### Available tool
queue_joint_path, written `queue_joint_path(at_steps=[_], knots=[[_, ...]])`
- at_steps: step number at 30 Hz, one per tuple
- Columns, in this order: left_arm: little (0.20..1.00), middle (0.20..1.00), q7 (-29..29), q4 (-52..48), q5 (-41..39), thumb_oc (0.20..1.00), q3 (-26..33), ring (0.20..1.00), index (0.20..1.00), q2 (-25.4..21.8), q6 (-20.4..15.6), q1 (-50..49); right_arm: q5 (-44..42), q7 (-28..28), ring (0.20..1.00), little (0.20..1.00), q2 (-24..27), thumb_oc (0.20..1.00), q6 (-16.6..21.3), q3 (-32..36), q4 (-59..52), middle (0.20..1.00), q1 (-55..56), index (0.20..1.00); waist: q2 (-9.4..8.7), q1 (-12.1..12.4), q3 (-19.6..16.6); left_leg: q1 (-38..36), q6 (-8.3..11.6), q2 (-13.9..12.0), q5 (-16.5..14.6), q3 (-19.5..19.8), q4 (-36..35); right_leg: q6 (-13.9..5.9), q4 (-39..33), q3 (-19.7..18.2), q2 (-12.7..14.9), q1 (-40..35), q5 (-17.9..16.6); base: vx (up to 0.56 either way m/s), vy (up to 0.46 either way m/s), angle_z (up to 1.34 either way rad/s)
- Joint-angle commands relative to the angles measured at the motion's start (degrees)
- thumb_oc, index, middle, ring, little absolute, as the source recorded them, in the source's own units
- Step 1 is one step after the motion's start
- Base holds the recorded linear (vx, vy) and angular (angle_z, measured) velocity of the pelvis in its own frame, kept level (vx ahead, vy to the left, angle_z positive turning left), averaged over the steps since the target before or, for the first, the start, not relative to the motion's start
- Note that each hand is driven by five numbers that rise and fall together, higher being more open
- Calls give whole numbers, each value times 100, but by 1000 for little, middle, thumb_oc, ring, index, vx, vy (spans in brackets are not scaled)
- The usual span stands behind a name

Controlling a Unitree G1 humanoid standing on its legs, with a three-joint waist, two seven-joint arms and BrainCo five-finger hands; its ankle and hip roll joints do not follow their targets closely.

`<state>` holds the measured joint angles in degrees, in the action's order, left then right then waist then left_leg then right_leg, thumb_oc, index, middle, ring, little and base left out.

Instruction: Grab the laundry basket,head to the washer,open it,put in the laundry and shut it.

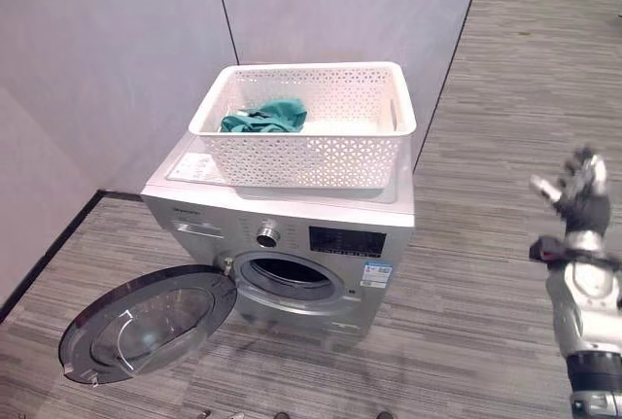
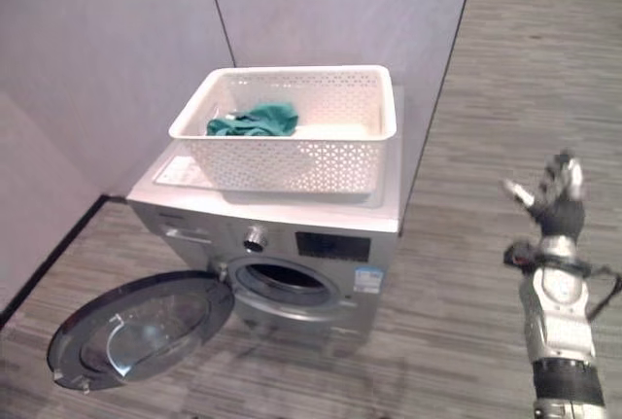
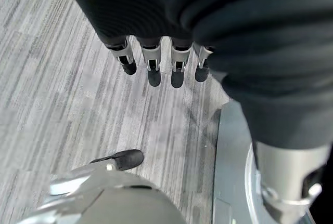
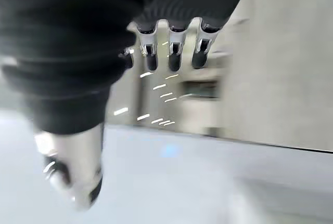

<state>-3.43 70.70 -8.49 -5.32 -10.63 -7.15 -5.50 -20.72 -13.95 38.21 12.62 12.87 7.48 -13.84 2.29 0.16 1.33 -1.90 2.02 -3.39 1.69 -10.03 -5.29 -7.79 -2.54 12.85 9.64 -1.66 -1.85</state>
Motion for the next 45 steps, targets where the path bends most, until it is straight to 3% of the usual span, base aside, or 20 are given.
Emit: queue_joint_path(at_steps=[1, 5, 8, 10, 11, 12, 13, 14, 15, 16, 17, 18, 20, 24, 33, 39, 45], knots=[[1000, 1000, -22, 343, 224, 1000, -176, 1000, 1000, -248, -5, 379, 549, -260, 1000, 1000, 532, 1000, 351, -38, -46, 1000, -800, 1000, -421, 267, 3, -12, -122, 70, -367, 306, 132, -651, 1428, 120, 937, -125, -266, 84, 254, 4], [1000, 1000, 45, 203, 349, 1000, -490, 1000, 1000, -308, 13, 394, 852, -81, 1000, 1000, 1099, 1000, 269, -850, -28, 1000, -1933, 1000, -439, 396, 1, -119, -388, 312, -466, 537, 223, -557, 2497, -162, 989, 201, -593, 61, 236, 1], [1000, 1000, 61, 232, 354, 1000, -661, 1000, 1000, -387, 40, 495, 803, -5, 1000, 1000, 1413, 1000, 155, -1526, 411, 1000, -2893, 1000, -402, 419, 75, -244, -562, 424, -498, 826, 261, -370, 3453, -620, 639, 586, -390, 72, 200, 24], [1000, 1000, 56, 267, 341, 1000, -673, 1000, 1000, -405, 31, 518, 701, 81, 1000, 1000, 1487, 1000, 129, -1919, 720, 1000, -3400, 1000, -383, 423, 67, -271, -567, 424, -506, 847, 251, -330, 3495, -650, 586, 715, -367, 87, 64, 35], [1000, 1000, 71, 344, 313, 1000, -737, 1000, 1000, -474, 37, 620, 530, 351, 1000, 1000, 1557, 1000, -39, -2611, 1163, 1000, -4103, 1000, -395, 412, 103, -357, -522, 410, -544, 959, 210, -195, 3150, -577, 473, 919, 46, 114, -7, 33], [1000, 1000, 86, 364, 283, 1000, -744, 1000, 1000, -496, 34, 656, 439, 484, 1000, 1000, 1590, 1000, -109, -2849, 1320, 1000, -4323, 1000, -394, 391, 101, -323, -499, 402, -524, 1013, 223, -167, 2870, -581, 396, 968, 133, 119, -9, 22], [1000, 1000, 87, 366, 282, 1000, -728, 1000, 1000, -477, 33, 662, 425, 488, 1000, 1000, 1591, 1000, -99, -2903, 1356, 1000, -4386, 1000, -367, 363, 107, -324, -493, 388, -530, 1028, 224, -160, 2854, -559, 386, 949, 135, 95, -91, 17], [1000, 1000, 131, 417, 151, 1000, -713, 1000, 1000, -534, 22, 731, 345, 764, 1000, 1000, 1552, 1000, -313, -3519, 1877, 1000, -4912, 1000, -470, 287, 148, -344, -390, 434, -581, 1139, 223, -214, 1725, -606, 268, 1059, 129, 114, -113, 50], [1000, 1000, 144, 451, 113, 1000, -689, 1000, 1000, -550, 21, 757, 258, 935, 1000, 1000, 1527, 1000, -448, -3782, 2155, 1000, -5130, 1000, -500, 219, 148, -366, -350, 442, -606, 1173, 208, -277, 1316, -672, 226, 1115, -5, 116, -110, 63], [1000, 1000, 144, 453, 113, 1000, -667, 1000, 1000, -525, 20, 762, 244, 941, 1000, 1000, 1518, 1000, -436, -3847, 2197, 1000, -5204, 1000, -458, 187, 170, -390, -346, 420, -616, 1188, 204, -274, 1268, -644, 206, 1061, -23, 128, -44, 67], [1000, 1000, 196, 494, 46, 1000, -657, 1000, 1000, -543, 14, 775, 162, 1283, 1000, 1000, 1411, 1000, -669, -4301, 2495, 1000, -5522, 1000, -567, 84, 184, -444, -305, 479, -660, 1249, 199, -364, 896, -922, 116, 1185, -277, 88, -17, 44], [1000, 1000, 197, 495, 47, 1000, -647, 1000, 1000, -532, 13, 777, 156, 1286, 1000, 1000, 1406, 1000, -664, -4329, 2512, 1000, -5554, 1000, -551, 76, 196, -457, -304, 471, -666, 1249, 199, -363, 889, -918, 109, 1169, -278, 99, -24, 67], [1000, 1000, 252, 512, 41, 1000, -711, 1000, 1000, -515, 13, 760, 273, 1700, 1000, 1000, 1139, 1000, -985, -4970, 3289, 1000, -5983, 1000, -757, 60, 121, -493, -255, 534, -751, 1295, 207, -377, 587, -994, 123, 926, -360, 60, -46, 76], [1000, 1000, 445, 555, 61, 1000, -766, 1000, 1000, -386, 85, 592, 663, 2259, 1000, 1000, 871, 1000, -1312, -5739, 3668, 1000, -6340, 1000, -822, 36, -98, -601, -209, 372, -748, 1266, 78, -324, 470, -963, 0, 803, -377, 128, -83, 31], [1000, 1000, 629, 604, 4, 1000, -777, 1000, 1000, -206, 132, 355, 826, 2740, 1000, 1000, 1202, 1000, -1281, -6507, 2836, 1000, -6453, 1000, -903, -22, -261, -675, -74, 70, -789, 1171, 29, -232, 165, -1003, -210, 642, -285, 54, -63, -18], [1000, 1000, 616, 609, -110, 1000, -710, 1000, 1000, -225, 141, 325, 828, 2894, 1000, 1000, 897, 1000, -1275, -6858, 2877, 1000, -6599, 1000, -996, 81, -275, -669, 1, -45, -783, 1178, 29, -186, 17, -940, -274, 489, -216, 21, -28, -4], [1000, 1000, 554, 721, -369, 1000, -455, 1000, 1000, -359, 201, 244, 1096, 2954, 1000, 1000, 342, 1000, -1354, -6916, 3335, 1000, -6566, 1000, -1225, 311, -185, -500, 104, -191, -712, 1296, 29, -131, -94, -792, -347, 456, -191, 3, -49, 12]])
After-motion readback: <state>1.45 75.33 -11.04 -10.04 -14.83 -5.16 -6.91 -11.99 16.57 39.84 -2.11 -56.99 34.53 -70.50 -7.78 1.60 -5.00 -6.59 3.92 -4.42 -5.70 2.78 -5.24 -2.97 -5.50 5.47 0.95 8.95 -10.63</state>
